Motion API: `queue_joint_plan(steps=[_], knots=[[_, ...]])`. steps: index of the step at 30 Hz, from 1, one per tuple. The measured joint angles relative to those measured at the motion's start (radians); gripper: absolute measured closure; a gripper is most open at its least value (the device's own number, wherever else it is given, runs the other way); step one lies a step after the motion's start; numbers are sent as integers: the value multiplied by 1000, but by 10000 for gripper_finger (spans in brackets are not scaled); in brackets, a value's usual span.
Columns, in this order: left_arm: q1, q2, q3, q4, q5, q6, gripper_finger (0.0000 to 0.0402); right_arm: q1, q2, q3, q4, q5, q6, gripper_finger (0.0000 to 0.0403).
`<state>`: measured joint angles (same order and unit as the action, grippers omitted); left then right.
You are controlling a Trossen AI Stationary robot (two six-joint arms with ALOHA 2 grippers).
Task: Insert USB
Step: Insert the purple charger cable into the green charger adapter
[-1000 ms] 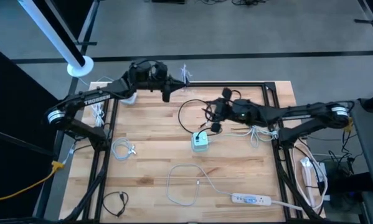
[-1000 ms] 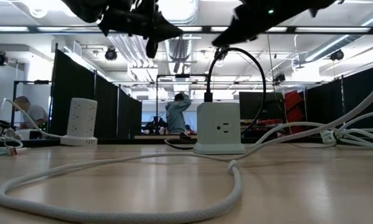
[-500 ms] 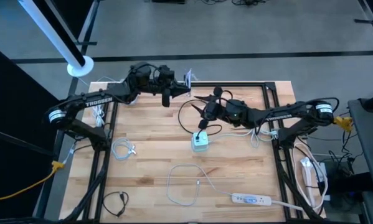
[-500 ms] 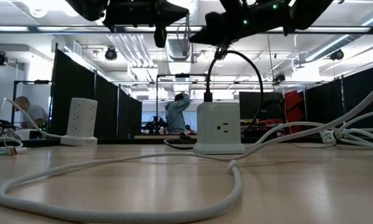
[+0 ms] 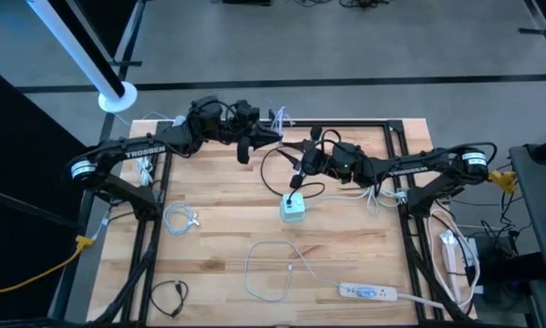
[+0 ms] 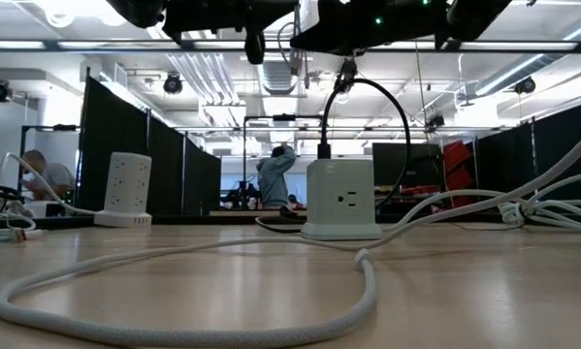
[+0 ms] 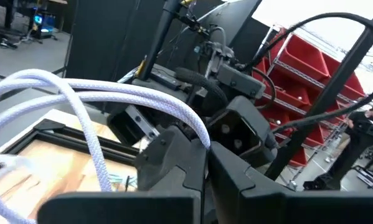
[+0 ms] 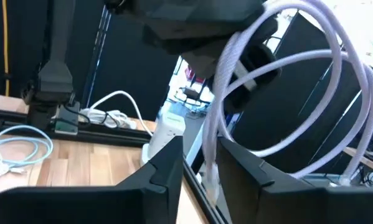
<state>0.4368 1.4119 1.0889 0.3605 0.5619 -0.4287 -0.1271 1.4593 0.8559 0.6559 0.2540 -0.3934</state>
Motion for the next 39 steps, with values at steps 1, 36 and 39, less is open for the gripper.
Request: queue_joint_plan(steps=[1, 36, 39], knots=[[-3, 0, 0, 1, -1, 0, 402, 0, 0, 3, -2, 0, 0, 347], [37, 1, -134, -572, -501, 363, 255, 4, -318, 23, -547, -288, 275, 400], [30, 1, -186, -560, -469, 390, 261, 19, -323, 23, -573, -409, 315, 400]])
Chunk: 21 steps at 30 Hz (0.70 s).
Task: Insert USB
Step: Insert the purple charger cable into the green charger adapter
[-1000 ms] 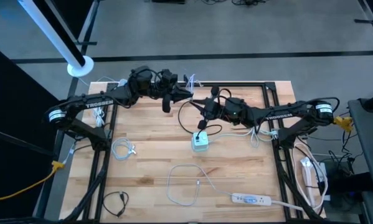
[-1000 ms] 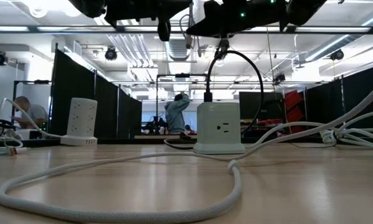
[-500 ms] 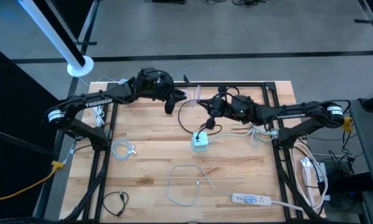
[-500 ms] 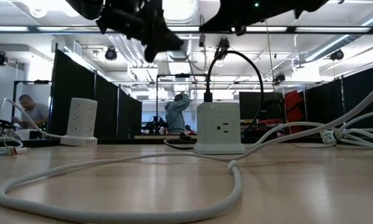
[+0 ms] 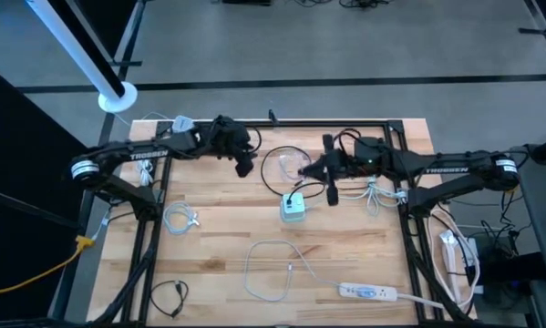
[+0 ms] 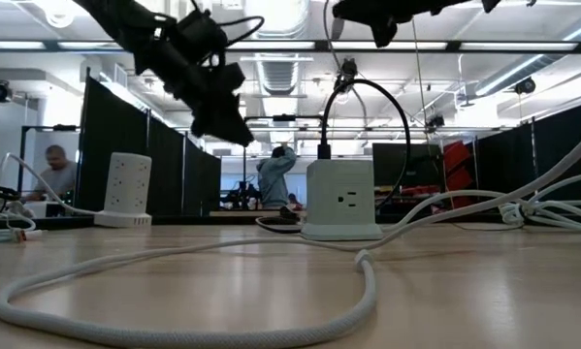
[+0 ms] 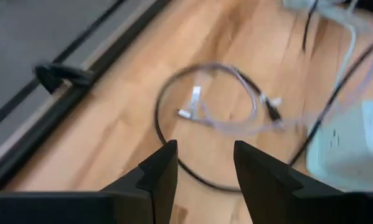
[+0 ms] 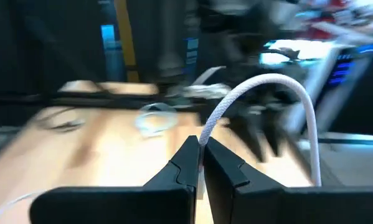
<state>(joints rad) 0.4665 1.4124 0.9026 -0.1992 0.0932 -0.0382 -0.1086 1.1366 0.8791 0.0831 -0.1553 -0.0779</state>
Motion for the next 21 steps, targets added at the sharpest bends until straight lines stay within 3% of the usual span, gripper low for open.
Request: queue_joint_plan(steps=[6, 13, 21], knots=[[-49, 0, -134, 182, 171, -24, 281, 77, 2, -6, -51, -36, 18, 400], [-141, 0, -310, 569, 181, -79, 298, 141, 21, -35, -38, -28, 106, 401], [-165, 0, -331, 844, 184, -184, 297, 76, 15, -36, 281, 46, 305, 401]])
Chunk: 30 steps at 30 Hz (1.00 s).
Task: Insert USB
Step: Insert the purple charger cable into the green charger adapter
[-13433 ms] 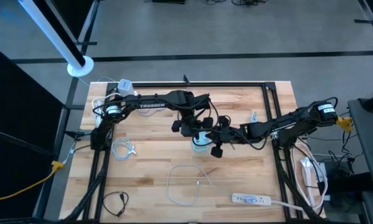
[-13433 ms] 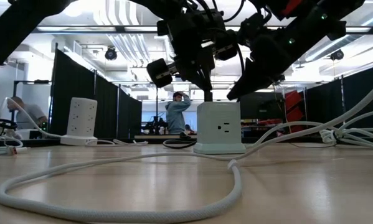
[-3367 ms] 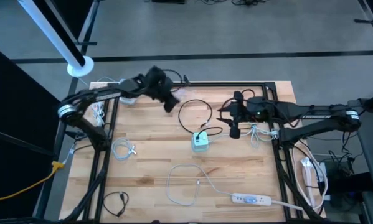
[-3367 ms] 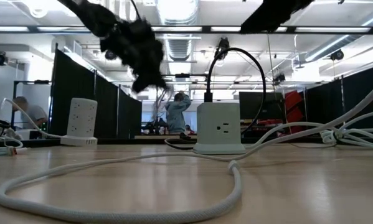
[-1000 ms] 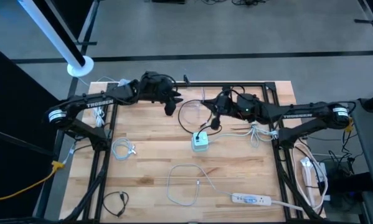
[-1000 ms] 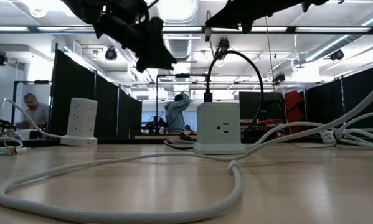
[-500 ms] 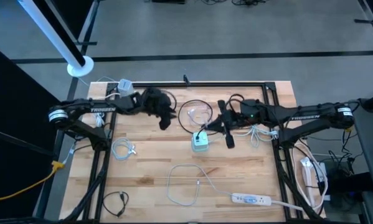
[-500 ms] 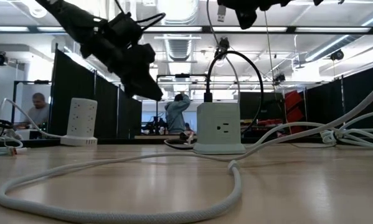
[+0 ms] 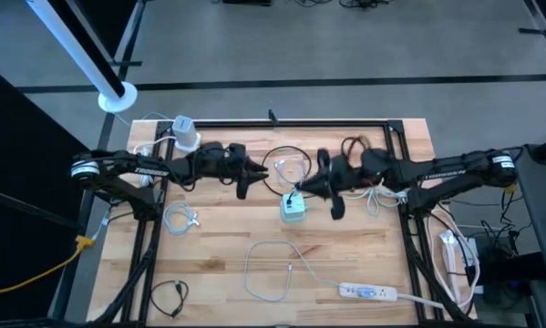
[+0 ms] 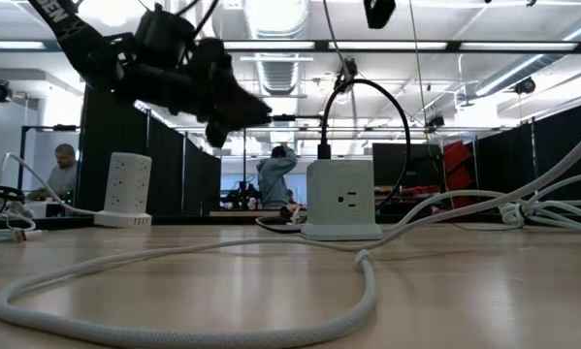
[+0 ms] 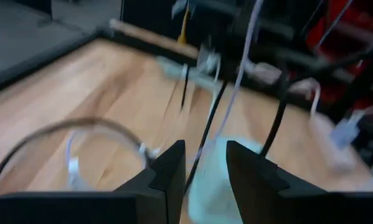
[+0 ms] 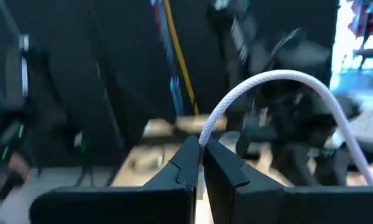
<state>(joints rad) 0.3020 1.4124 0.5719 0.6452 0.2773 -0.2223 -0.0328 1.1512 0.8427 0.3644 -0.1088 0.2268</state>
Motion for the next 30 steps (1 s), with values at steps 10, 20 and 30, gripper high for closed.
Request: queue_joint_plan(steps=[10, 20, 30], knots=[[-57, -1, -11, 293, 2, -55, 298, -110, -5, 2, 373, 30, 298, 401], [-104, -1, -11, 311, 3, -48, 298, -123, -14, 3, 584, 4, 344, 401], [-112, -1, -12, 171, -40, -11, 299, -119, -19, 3, 347, -45, 182, 401]])
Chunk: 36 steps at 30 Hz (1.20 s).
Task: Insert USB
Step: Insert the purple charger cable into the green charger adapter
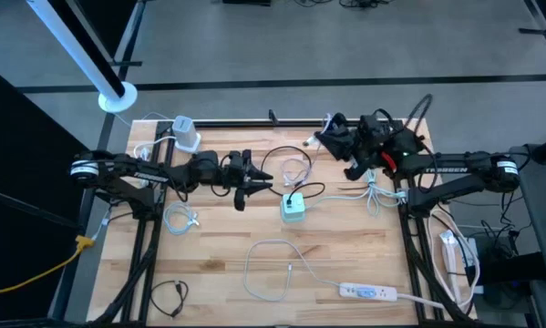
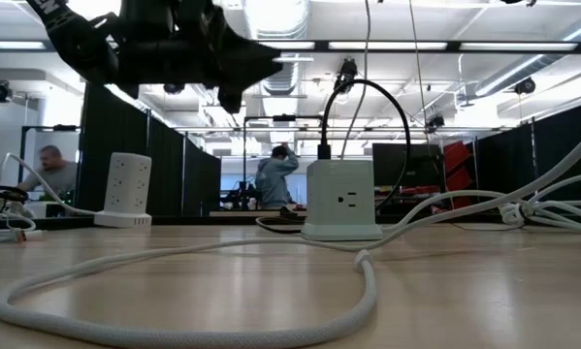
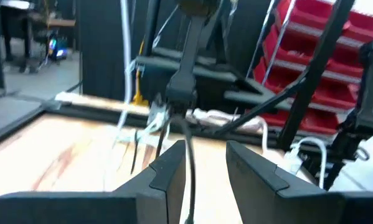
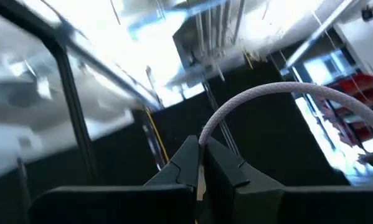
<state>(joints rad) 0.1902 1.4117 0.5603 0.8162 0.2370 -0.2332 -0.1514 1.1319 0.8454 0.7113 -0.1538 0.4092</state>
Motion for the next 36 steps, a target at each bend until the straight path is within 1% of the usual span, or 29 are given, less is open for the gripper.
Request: queue_joint_plan(steps=[4, 6, 9, 11, 17, 19, 21, 23, 34, 36], knots=[[-2, 0, 0, -69, -21, 14, 299, 3, 0, 0, -123, -26, -74, 401], [-2, 0, -1, -86, -38, 17, 299, 10, 0, 0, -240, -35, -131, 401], [-2, 0, -1, -66, -44, 46, 299, 24, 1, 0, -399, -38, -240, 401], [-2, 0, -1, -35, -45, 62, 299, 32, 1, 0, -476, -37, -321, 401], [0, 0, -1, 5, -55, 109, 299, 50, 0, 0, -592, -38, -447, 401], [1, 0, -1, 3, -91, 125, 299, 62, 3, -1, -668, -38, -479, 401], [1, 0, -1, -1, -131, 147, 299, 82, 17, -15, -710, -40, -486, 401], [4, 0, -1, -4, -153, 161, 299, 102, 45, -34, -696, -41, -488, 401], [18, 0, -1, -2, -185, 188, 299, 177, 281, -86, -425, -41, -516, 401], [19, 0, -1, -2, -186, 174, 299, 180, 314, -88, -414, -11, -538, 401]])
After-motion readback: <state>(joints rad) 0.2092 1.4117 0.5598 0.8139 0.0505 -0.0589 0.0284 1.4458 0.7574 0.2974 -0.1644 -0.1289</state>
